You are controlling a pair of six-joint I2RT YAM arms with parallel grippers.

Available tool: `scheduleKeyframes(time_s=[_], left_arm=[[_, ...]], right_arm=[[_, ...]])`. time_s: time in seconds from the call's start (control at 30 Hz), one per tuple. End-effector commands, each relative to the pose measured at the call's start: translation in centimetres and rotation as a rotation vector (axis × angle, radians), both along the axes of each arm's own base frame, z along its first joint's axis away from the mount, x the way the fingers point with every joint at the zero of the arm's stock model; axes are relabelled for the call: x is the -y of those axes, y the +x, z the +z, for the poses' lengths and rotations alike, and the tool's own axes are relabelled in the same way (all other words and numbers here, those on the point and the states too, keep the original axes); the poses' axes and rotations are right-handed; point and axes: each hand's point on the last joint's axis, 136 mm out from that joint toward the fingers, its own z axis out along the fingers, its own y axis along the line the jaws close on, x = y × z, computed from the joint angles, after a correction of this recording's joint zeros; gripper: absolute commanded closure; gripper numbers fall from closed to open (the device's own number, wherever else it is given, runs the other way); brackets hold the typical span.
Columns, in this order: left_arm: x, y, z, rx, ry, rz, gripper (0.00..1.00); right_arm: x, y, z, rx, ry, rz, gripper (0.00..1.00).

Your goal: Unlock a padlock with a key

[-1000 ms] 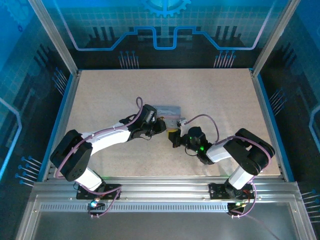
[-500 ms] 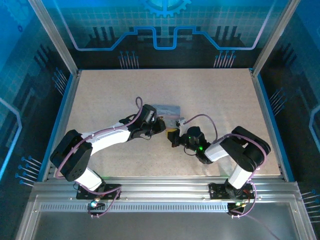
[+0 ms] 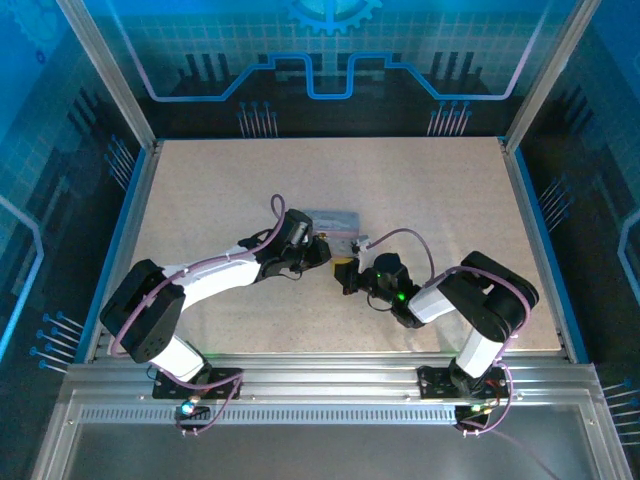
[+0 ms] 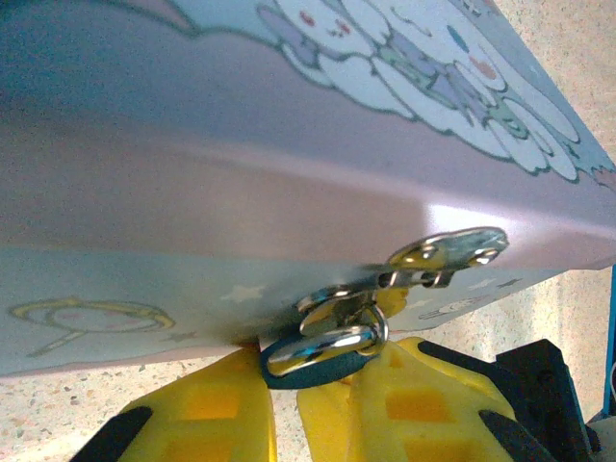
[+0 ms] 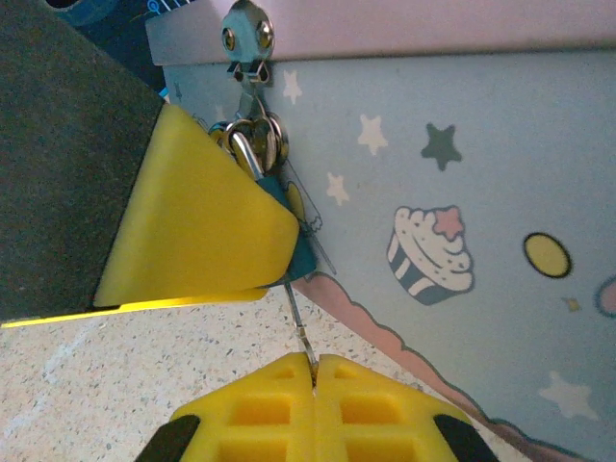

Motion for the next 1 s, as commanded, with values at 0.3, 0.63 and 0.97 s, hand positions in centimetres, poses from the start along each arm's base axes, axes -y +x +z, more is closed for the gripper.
scheduleKeyframes(time_s=[0.3,0.63,0.97], left_arm=[[1.37,-1.44,-0.01,-0.026,-0.052,-0.062,0.81],[1.37,-1.55,-0.03,-0.029,-0.055,-0.063,0.81],[1.36,-1.58,-0.04,-0.029,-0.054,-0.064,0.81]], right_arm=[[-1.62,1.64,6.69,0.135,0.173,0.033,1.0],[-1.03,2.02,6.62,0.108,0.188,0.045,1.0],[-0.9,2.21,6.95,0.096,0.2,0.064,1.0]])
